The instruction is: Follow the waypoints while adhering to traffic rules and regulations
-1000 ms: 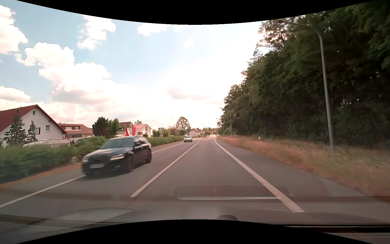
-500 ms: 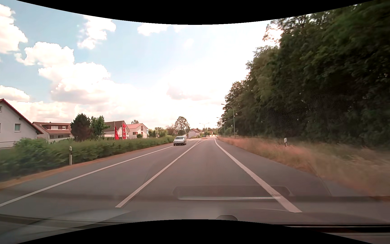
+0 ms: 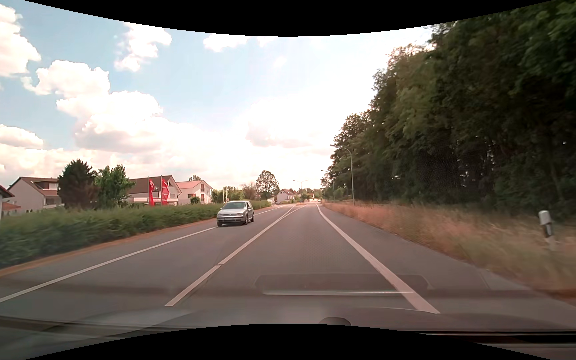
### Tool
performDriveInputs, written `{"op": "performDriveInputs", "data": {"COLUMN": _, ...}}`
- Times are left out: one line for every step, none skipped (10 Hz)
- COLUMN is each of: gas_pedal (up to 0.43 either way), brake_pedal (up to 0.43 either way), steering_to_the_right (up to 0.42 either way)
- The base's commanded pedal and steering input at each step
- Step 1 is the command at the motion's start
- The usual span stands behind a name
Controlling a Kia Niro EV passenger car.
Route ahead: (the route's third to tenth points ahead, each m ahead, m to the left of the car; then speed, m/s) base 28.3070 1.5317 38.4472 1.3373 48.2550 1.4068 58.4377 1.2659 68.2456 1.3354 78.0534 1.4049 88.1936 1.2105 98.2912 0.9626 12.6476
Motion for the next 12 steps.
{"op": "performDriveInputs", "data": {"gas_pedal": 0.059, "brake_pedal": 0.000, "steering_to_the_right": -0.003}}
{"op": "performDriveInputs", "data": {"gas_pedal": 0.059, "brake_pedal": 0.000, "steering_to_the_right": -0.003}}
{"op": "performDriveInputs", "data": {"gas_pedal": 0.059, "brake_pedal": 0.000, "steering_to_the_right": -0.003}}
{"op": "performDriveInputs", "data": {"gas_pedal": 0.059, "brake_pedal": 0.000, "steering_to_the_right": -0.004}}
{"op": "performDriveInputs", "data": {"gas_pedal": 0.059, "brake_pedal": 0.000, "steering_to_the_right": -0.003}}
{"op": "performDriveInputs", "data": {"gas_pedal": 0.059, "brake_pedal": 0.000, "steering_to_the_right": -0.003}}
{"op": "performDriveInputs", "data": {"gas_pedal": 0.059, "brake_pedal": 0.000, "steering_to_the_right": -0.003}}
{"op": "performDriveInputs", "data": {"gas_pedal": 0.059, "brake_pedal": 0.000, "steering_to_the_right": -0.003}}
{"op": "performDriveInputs", "data": {"gas_pedal": 0.059, "brake_pedal": 0.000, "steering_to_the_right": -0.004}}
{"op": "performDriveInputs", "data": {"gas_pedal": 0.059, "brake_pedal": 0.000, "steering_to_the_right": -0.003}}
{"op": "performDriveInputs", "data": {"gas_pedal": 0.059, "brake_pedal": 0.000, "steering_to_the_right": -0.003}}
{"op": "performDriveInputs", "data": {"gas_pedal": 0.059, "brake_pedal": 0.000, "steering_to_the_right": -0.003}}
